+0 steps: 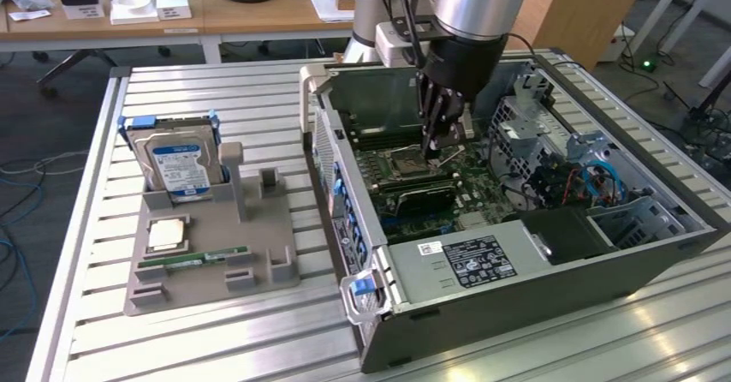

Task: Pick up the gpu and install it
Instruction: 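Press down on the gpu until it lock into place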

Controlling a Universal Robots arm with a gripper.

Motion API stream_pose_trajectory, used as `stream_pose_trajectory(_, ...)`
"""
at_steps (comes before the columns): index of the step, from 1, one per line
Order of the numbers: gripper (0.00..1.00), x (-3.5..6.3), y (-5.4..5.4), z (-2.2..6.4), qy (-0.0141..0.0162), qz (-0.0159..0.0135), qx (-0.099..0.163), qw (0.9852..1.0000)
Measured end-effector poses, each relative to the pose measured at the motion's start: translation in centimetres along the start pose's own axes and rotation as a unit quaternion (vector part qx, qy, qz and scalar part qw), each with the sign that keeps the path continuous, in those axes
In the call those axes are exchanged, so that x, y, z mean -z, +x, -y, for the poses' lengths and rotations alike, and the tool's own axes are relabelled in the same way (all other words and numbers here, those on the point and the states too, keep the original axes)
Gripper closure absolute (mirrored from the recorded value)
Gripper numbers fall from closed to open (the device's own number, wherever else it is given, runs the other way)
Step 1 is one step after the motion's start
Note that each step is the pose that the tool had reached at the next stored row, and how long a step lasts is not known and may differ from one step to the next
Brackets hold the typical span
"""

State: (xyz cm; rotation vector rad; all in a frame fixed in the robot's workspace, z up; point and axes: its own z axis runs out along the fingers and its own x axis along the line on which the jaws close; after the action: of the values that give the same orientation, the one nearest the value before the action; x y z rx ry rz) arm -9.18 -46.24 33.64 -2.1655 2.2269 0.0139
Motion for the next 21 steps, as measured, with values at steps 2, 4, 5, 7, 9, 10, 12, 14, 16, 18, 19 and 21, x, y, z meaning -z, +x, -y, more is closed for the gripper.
stream_pose_trajectory(2, 0.89, 0.0, 0.0, 0.0, 0.0, -0.0001, 0.0, 1.0)
stream_pose_trajectory(4, 0.89, -0.02, -0.01, 0.0, 0.0001, 0.0001, 0.0, 1.0)
stream_pose_trajectory(5, 0.89, -0.05, -0.04, 0.0, 0.0001, 0.0002, 0.0, 1.0)
stream_pose_trajectory(7, 0.89, -0.07, -0.18, -0.01, 0.0001, 0.0001, 0.0, 1.0)
stream_pose_trajectory(9, 0.89, -0.15, -0.31, -0.01, 0.0, 0.0002, 0.0, 1.0)
stream_pose_trajectory(10, 0.89, -0.22, -0.37, -0.01, 0.0, 0.0004, 0.0, 1.0)
stream_pose_trajectory(12, 0.89, -0.44, -0.52, -0.03, 0.0, 0.0007, 0.0, 1.0)
stream_pose_trajectory(14, 0.89, -0.74, -0.62, -0.03, 0.0, 0.0008, 0.0, 1.0)
stream_pose_trajectory(16, 0.89, -0.85, -0.65, -0.03, 0.0, 0.0007, 0.0, 1.0)
stream_pose_trajectory(18, 0.89, -0.85, -0.65, -0.04, 0.0, 0.0007, 0.0, 1.0)
stream_pose_trajectory(19, 0.89, -0.86, -0.65, -0.04, 0.0, 0.0007, 0.0, 1.0)
stream_pose_trajectory(21, 0.89, -0.86, -0.65, -0.04, 0.0, 0.0007, 0.0, 1.0)
